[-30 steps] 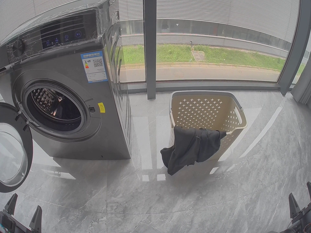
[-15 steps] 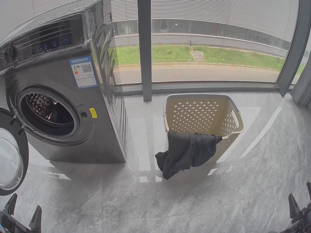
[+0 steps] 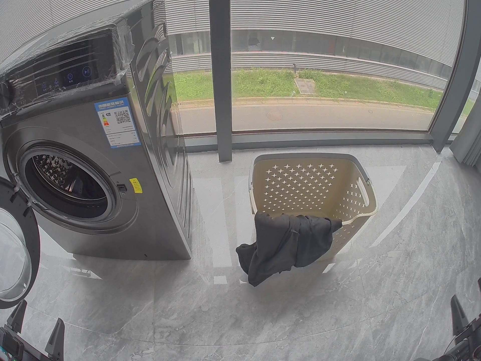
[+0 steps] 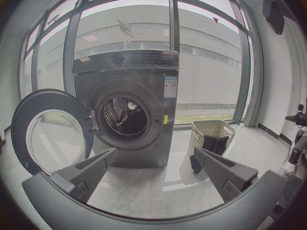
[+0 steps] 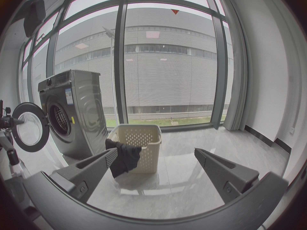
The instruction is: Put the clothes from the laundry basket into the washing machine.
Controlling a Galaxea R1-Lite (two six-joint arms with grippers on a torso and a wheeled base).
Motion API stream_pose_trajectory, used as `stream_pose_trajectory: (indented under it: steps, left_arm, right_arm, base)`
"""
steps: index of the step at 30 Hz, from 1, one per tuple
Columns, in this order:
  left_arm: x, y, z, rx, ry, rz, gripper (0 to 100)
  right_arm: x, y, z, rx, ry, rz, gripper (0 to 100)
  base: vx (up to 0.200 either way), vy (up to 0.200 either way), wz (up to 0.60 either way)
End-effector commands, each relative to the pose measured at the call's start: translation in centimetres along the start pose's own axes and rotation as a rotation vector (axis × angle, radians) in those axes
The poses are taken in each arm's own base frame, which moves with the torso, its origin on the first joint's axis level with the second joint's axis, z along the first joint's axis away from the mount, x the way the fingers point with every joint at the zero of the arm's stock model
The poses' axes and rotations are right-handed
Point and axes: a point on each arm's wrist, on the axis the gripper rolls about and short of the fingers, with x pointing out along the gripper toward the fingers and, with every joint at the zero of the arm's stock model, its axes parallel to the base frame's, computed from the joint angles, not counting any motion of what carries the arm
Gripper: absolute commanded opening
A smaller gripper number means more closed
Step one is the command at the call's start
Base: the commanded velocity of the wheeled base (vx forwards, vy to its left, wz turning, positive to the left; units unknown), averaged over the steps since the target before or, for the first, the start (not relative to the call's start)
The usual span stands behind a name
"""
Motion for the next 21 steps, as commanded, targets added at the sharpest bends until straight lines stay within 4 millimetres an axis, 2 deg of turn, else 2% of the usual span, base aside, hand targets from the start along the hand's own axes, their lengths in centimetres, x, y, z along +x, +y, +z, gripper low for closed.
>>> stream_pose_trajectory:
  steps: [1, 3, 5, 8, 11, 12, 13, 15, 16, 17, 21]
  left_arm:
    - [0.0, 0.0, -0.5, 0.009, 0.001, -0.001, 100]
    - [0.0, 0.0, -0.5, 0.003, 0.001, -0.001, 100]
    - [0.0, 0.0, -0.5, -0.005, 0.001, 0.001, 100]
    - [0.0, 0.0, -0.5, -0.002, 0.001, 0.001, 100]
    - [0.0, 0.0, -0.5, 0.003, 0.001, 0.001, 100]
    - [0.0, 0.0, -0.5, 0.006, 0.001, 0.001, 100]
    - [0.0, 0.0, -0.5, 0.006, 0.001, 0.001, 100]
    - [0.0, 0.0, -0.5, 0.006, 0.001, 0.001, 100]
    - [0.0, 0.0, -0.5, 0.006, 0.001, 0.001, 100]
    - [0.0, 0.0, -0.5, 0.005, 0.001, 0.001, 100]
    - [0.0, 0.0, -0.5, 0.002, 0.001, -0.001, 100]
  right_arm:
    - [-0.6, -0.1, 7.7, 0.047, -0.109, 0.049, 100]
    - [0.8, -0.1, 8.6, 0.056, 0.016, 0.134, 100]
    - [3.1, 0.3, 8.3, 0.057, 0.177, 0.261, 100]
    - [6.4, 1.3, 8.1, 0.068, 0.360, 0.353, 100]
    - [8.7, 2.2, 7.9, 0.081, 0.438, 0.406, 100]
    - [10.2, 2.9, 7.6, 0.074, 0.482, 0.429, 100]
    - [10.2, 2.9, 7.6, 0.074, 0.482, 0.429, 100]
    - [13.2, 4.0, 6.5, 0.064, 0.580, 0.437, 100]
    - [13.2, 4.0, 6.5, 0.064, 0.580, 0.437, 100]
    - [14.9, 4.6, 5.7, 0.062, 0.626, 0.446, 100]
    - [17.9, 5.7, 3.9, 0.070, 0.698, 0.461, 100]
  base:
    - [0.000, -0.200, 0.00]
    - [0.000, -0.200, 0.00]
    - [0.000, -0.100, 0.00]
    - [0.000, 0.000, 0.00]
    - [0.000, 0.000, 0.00]
    - [0.000, 0.000, 0.00]
    - [0.000, 0.000, 0.00]
    - [0.000, 0.000, 0.00]
    - [0.000, 0.000, 0.00]
    - [0.000, 0.000, 0.00]
    - [0.000, 0.000, 0.00]
